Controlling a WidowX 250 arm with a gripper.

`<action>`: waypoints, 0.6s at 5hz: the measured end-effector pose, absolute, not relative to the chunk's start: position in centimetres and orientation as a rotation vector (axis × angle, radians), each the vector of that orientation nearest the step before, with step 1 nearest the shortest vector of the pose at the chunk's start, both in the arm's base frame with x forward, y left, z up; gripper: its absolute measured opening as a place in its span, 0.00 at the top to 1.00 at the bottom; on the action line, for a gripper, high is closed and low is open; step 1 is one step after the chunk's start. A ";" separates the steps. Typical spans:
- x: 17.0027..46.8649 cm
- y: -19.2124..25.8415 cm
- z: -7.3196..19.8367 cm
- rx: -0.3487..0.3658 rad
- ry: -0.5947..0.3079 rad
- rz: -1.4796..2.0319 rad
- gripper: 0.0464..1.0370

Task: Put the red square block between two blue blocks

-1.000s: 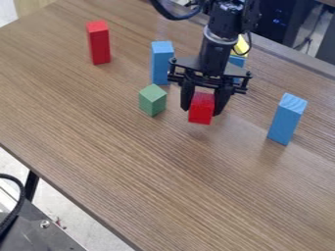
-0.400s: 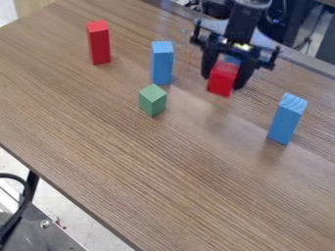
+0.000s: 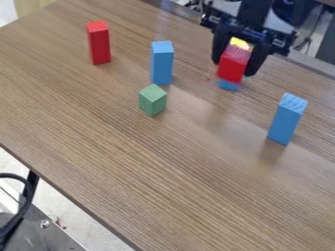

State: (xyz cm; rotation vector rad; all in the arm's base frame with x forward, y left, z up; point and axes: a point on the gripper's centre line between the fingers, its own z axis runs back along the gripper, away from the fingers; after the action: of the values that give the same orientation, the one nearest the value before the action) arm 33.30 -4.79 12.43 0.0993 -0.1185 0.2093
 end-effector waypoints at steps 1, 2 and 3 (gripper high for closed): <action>34.2 -5.3 13.7 0.073 -0.151 0.204 0.45; 36.9 -7.0 12.5 0.067 -0.161 0.176 0.45; 39.6 -8.7 10.4 0.070 -0.152 0.159 0.45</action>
State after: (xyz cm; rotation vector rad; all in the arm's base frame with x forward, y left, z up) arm 39.61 -8.67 10.42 0.0697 -0.1523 0.1586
